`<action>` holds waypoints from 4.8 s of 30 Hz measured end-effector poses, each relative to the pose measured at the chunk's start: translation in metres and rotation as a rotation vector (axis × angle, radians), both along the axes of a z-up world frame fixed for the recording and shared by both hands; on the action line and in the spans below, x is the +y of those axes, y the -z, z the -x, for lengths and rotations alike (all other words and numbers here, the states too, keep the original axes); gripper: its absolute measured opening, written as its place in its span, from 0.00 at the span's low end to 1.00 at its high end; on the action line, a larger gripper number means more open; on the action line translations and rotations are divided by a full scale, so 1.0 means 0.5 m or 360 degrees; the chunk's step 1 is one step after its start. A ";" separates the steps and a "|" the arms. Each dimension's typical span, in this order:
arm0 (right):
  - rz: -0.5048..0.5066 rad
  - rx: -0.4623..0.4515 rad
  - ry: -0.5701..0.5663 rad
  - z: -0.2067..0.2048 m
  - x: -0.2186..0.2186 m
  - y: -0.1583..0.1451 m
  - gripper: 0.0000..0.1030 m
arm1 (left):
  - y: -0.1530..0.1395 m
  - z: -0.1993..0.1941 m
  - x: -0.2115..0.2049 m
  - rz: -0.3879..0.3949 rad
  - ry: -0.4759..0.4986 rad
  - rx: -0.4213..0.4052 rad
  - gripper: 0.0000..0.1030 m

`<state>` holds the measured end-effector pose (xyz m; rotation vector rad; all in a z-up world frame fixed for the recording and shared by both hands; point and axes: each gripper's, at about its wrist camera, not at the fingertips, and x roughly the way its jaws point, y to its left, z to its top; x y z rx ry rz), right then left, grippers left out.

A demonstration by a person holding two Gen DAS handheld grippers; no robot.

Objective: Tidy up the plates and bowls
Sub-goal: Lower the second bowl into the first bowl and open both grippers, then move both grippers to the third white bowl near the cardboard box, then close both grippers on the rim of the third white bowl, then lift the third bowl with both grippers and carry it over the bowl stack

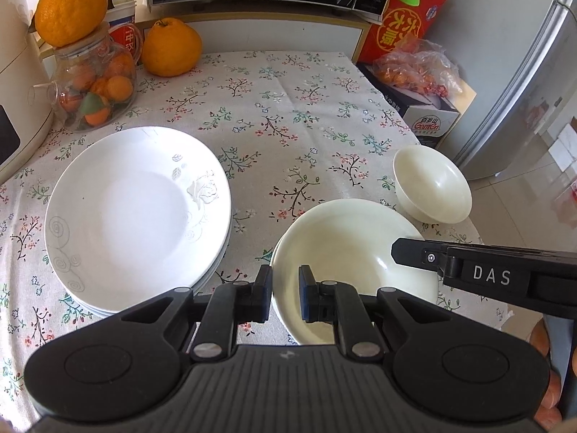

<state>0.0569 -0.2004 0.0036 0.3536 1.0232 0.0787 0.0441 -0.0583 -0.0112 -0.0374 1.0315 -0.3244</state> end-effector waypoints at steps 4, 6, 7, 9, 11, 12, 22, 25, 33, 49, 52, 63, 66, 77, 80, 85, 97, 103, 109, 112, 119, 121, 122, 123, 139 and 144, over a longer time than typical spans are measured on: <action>0.0006 0.0014 -0.0004 -0.004 0.004 0.003 0.15 | 0.002 -0.005 0.004 0.0015 0.0001 0.0019 0.15; -0.0010 0.0008 -0.0001 -0.004 0.002 0.003 0.16 | -0.002 -0.006 0.006 0.0012 -0.0006 0.0005 0.20; -0.0013 0.0002 0.0002 -0.003 0.001 0.002 0.16 | -0.004 -0.006 0.006 0.0010 -0.0007 -0.0006 0.22; -0.0006 0.0000 0.0010 -0.004 0.000 0.002 0.17 | -0.006 -0.005 0.006 0.0006 -0.0005 -0.0019 0.24; -0.0018 0.0001 0.0011 -0.003 -0.001 0.003 0.17 | -0.005 -0.007 0.006 0.0008 -0.0011 -0.0013 0.24; -0.0019 -0.0001 0.0013 -0.004 -0.002 0.002 0.17 | -0.004 -0.008 0.007 0.0011 -0.0019 -0.0011 0.24; -0.0029 -0.0026 0.0044 0.002 -0.011 -0.001 0.17 | -0.014 -0.009 0.001 0.0024 -0.0020 -0.0063 0.24; -0.0034 -0.0038 0.0052 0.002 -0.012 -0.004 0.17 | -0.017 -0.010 -0.002 0.0026 -0.0021 -0.0080 0.24; -0.0023 -0.0059 0.0060 0.000 -0.014 -0.008 0.17 | -0.020 -0.012 -0.007 0.0023 -0.0007 -0.0113 0.24; 0.0190 -0.0166 0.0065 0.001 -0.011 -0.024 0.27 | -0.020 -0.019 -0.028 0.0013 -0.0019 -0.0163 0.24; 0.0248 -0.0179 0.0101 0.000 -0.016 -0.025 0.35 | -0.024 -0.023 -0.038 0.0019 -0.0010 -0.0177 0.24; 0.0186 -0.0271 0.0723 0.025 -0.151 -0.033 0.78 | -0.059 -0.060 -0.087 0.0099 0.0043 -0.0283 0.77; 0.0199 -0.0237 0.0912 0.034 -0.193 -0.020 0.78 | -0.058 -0.079 -0.108 0.0166 0.0054 -0.0240 0.77; 0.0158 -0.0067 0.0996 -0.003 -0.235 0.045 0.76 | 0.014 -0.139 -0.213 0.0110 0.0132 -0.0088 0.64; 0.0181 -0.0059 0.0979 -0.010 -0.233 0.052 0.75 | 0.035 -0.151 -0.223 0.0110 0.0135 -0.0044 0.60; 0.0182 -0.0052 0.0950 -0.018 -0.234 0.058 0.70 | 0.053 -0.160 -0.233 0.0123 0.0143 -0.0022 0.52; 0.0027 0.0043 0.0833 -0.042 -0.231 0.101 0.11 | 0.079 -0.162 -0.258 0.0138 0.0219 0.0016 0.10; -0.0017 0.0029 0.0829 -0.041 -0.231 0.104 0.07 | 0.075 -0.160 -0.253 0.0146 0.0230 -0.0015 0.09; -0.0063 -0.0021 0.0837 -0.031 -0.237 0.093 0.06 | 0.064 -0.151 -0.249 0.0176 0.0235 -0.0050 0.09; -0.0081 -0.0046 0.0840 -0.023 -0.238 0.083 0.06 | 0.054 -0.140 -0.247 0.0166 0.0241 -0.0075 0.09; -0.0082 -0.0138 0.0795 -0.010 -0.221 0.053 0.06 | 0.017 -0.103 -0.226 0.0147 0.0219 -0.0173 0.10; -0.0090 -0.0164 0.0778 -0.004 -0.216 0.042 0.06 | 0.004 -0.089 -0.218 0.0137 0.0206 -0.0215 0.10; -0.0096 -0.0183 0.0763 -0.001 -0.212 0.036 0.06 | -0.002 -0.082 -0.214 0.0128 0.0202 -0.0240 0.10; -0.0093 -0.0196 0.0747 0.003 -0.207 0.031 0.06 | -0.008 -0.076 -0.210 0.0118 0.0198 -0.0262 0.10; -0.0014 -0.0313 0.0500 0.031 -0.130 -0.035 0.06 | -0.054 -0.009 -0.120 0.0167 0.0097 -0.0333 0.11; 0.0006 -0.0316 0.0385 0.041 -0.086 -0.052 0.06 | -0.057 0.007 -0.066 0.0235 0.0035 -0.0285 0.11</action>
